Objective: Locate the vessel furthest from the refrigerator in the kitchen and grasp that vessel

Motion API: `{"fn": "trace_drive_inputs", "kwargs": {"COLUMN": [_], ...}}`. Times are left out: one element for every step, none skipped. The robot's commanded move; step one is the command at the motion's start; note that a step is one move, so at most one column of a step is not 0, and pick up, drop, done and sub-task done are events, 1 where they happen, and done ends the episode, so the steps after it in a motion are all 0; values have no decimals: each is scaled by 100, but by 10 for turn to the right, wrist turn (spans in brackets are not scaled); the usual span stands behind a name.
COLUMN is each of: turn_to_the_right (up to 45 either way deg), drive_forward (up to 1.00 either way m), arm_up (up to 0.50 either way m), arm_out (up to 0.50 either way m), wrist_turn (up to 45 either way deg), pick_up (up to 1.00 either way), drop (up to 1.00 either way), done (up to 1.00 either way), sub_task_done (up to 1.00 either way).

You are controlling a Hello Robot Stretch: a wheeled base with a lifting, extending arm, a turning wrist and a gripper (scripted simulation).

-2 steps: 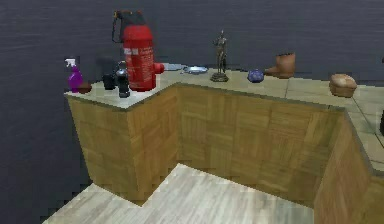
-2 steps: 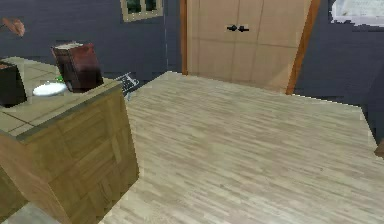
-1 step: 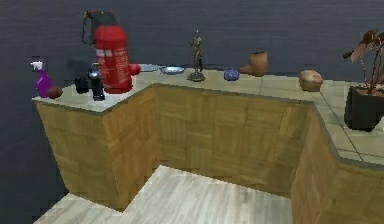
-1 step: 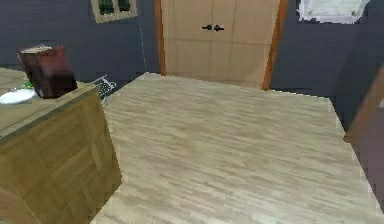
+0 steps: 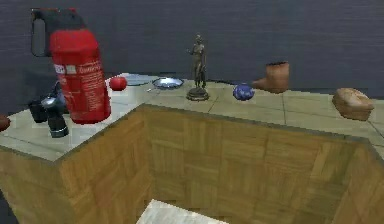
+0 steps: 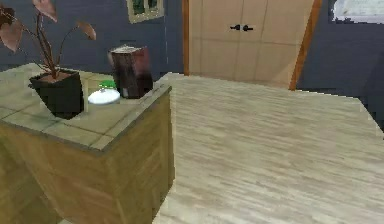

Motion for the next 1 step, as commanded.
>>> {"fn": "trace_drive_inputs", "kwargs": {"turn_to_the_right": [-330], "drive_forward": [0], "arm_up": [0], "arm_out": [0], "wrist_turn": [0], "pick_up": [0], "drop": [0], "done": [0], "sub_task_done": [0]}}
